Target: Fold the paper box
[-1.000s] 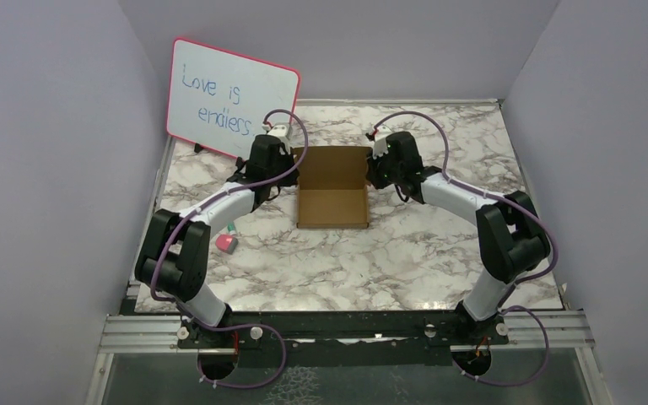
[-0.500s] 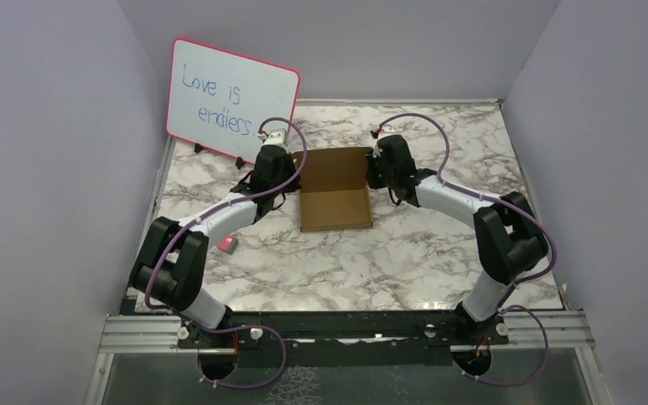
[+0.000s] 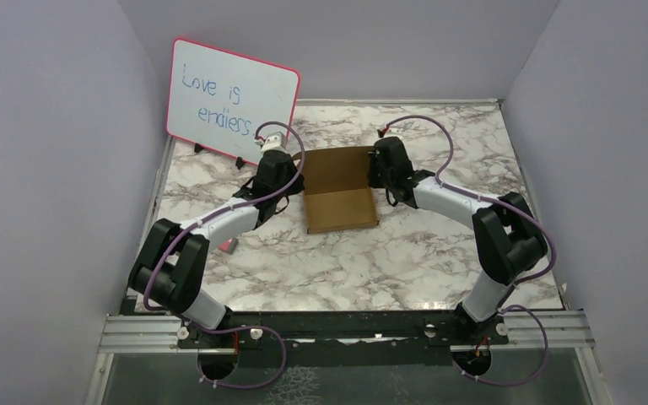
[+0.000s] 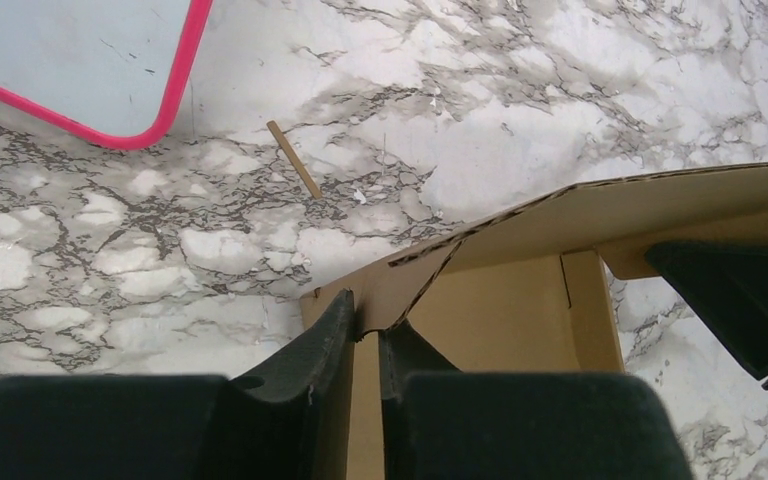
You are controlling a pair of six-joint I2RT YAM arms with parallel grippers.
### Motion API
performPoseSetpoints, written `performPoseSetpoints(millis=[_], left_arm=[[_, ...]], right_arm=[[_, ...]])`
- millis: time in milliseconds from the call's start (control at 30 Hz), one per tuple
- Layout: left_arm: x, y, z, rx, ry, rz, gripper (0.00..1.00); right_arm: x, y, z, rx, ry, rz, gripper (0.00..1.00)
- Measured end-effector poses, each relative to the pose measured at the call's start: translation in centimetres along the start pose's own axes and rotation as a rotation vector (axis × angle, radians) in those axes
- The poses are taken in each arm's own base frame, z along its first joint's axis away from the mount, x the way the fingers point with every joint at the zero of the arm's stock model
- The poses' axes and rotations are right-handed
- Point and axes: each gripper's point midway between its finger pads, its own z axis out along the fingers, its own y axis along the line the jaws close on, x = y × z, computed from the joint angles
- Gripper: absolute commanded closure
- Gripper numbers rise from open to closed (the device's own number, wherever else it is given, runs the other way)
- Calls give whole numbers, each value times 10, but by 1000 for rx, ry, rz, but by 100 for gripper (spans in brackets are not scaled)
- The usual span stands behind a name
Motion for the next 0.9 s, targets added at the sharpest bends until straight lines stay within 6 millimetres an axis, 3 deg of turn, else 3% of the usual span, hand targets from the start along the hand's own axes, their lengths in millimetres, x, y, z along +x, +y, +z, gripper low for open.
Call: performPoseSetpoints(millis=[267,567,900], left_arm=[[0,4,-4,-17,-21,5,73],[11,11,-4,27,-9,213,69],[23,18,-9,84,-6,360,87]], right_arm=[[2,-1,0,8,-13,-11,88],[2,0,1,-33,-25,-146,88],[4,2,1,-61,-32,-203,89]])
